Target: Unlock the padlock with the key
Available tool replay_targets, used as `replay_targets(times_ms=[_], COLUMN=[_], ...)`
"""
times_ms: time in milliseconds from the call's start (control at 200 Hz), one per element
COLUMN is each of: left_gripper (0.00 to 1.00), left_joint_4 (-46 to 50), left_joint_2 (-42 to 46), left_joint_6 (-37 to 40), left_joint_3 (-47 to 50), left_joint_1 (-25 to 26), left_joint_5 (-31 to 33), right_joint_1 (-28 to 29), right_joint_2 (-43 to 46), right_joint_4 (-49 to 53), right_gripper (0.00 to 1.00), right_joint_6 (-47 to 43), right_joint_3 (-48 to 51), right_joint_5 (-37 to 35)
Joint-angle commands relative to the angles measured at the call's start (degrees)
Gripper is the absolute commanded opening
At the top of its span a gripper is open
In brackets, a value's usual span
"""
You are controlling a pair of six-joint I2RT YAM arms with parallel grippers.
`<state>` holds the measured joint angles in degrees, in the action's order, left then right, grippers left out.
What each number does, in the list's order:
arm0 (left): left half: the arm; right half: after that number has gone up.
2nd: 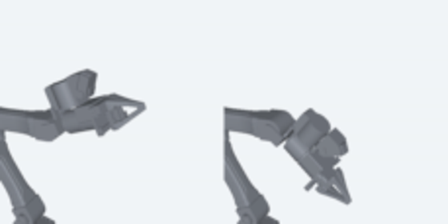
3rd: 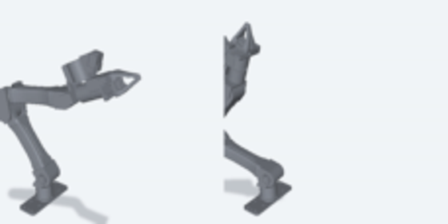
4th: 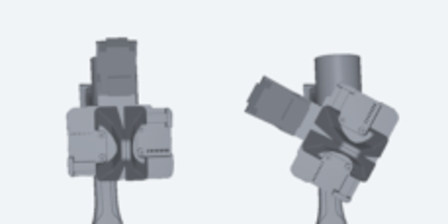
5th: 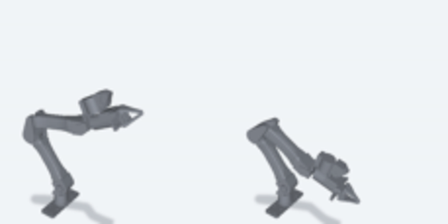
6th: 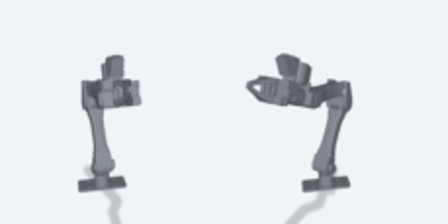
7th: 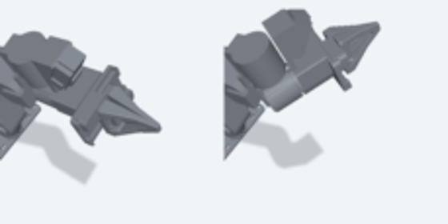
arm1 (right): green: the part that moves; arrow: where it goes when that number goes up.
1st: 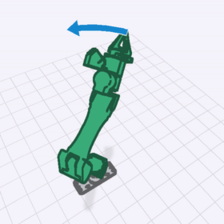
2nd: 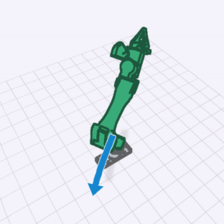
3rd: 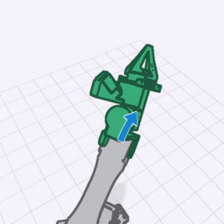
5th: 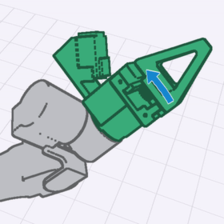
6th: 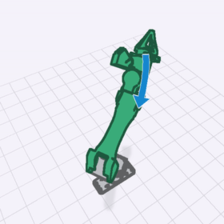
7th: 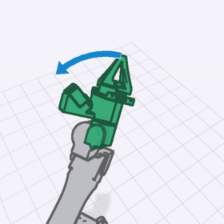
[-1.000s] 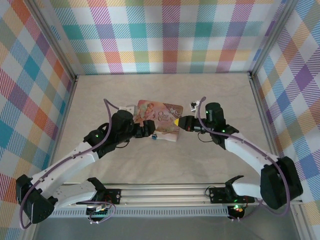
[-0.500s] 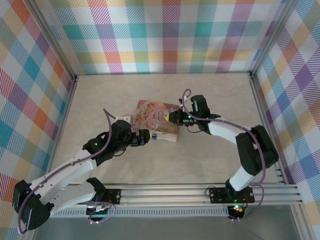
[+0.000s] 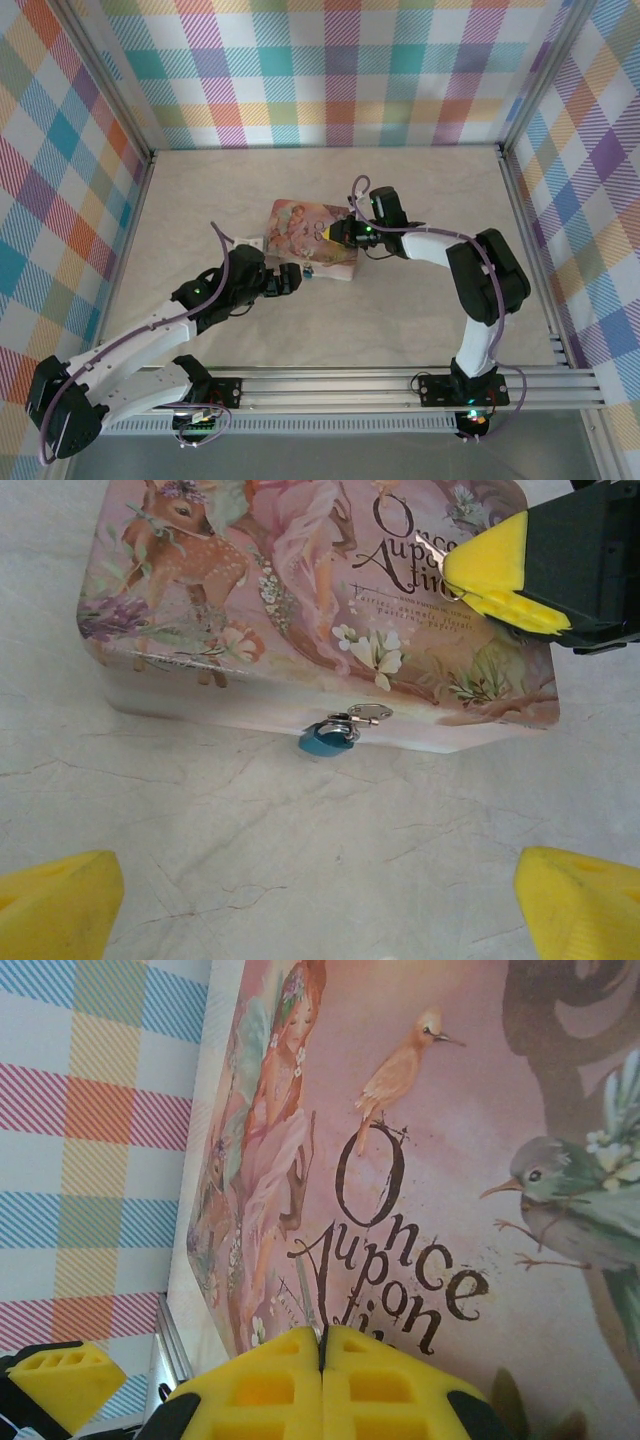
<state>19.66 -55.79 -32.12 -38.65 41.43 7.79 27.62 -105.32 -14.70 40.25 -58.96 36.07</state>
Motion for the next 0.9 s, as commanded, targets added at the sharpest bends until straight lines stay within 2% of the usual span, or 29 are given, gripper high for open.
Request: replay_targets(times_ms=[0,295,610,895], left_gripper=[1.00,1.00,0.99,0.98], left_joint_4=[-2.08,-3.23,-12.72,-23.01], left_joint_2=[-0.63,-2.00,-7.14,-15.93], left_joint_6=[-0.57,-0.70,-0.68,3.87], left_joint_3=[0.82,1.56,3.32,4.16], left_joint_1=[-0.43,-0.39,-0.40,-0.48], left_joint_5=[-1.02,-2.75,-9.29,-9.64], right_joint_1=[0.44,0.51,0.51,0.59], right_joint_2=[-2.82,-4.26,-4.72,-3.89], right_joint_4=[0.20,1.73,1.87,2.30], right_gripper=[0.00,0.00,0.00,0.00], right_joint_6=[-0.13,-1.18,-1.57,-1.58], right_joint_3=[-0.47,0.46,1.87,2.70], right_joint_5=[-0.02,-1.01,-1.59,-1.97])
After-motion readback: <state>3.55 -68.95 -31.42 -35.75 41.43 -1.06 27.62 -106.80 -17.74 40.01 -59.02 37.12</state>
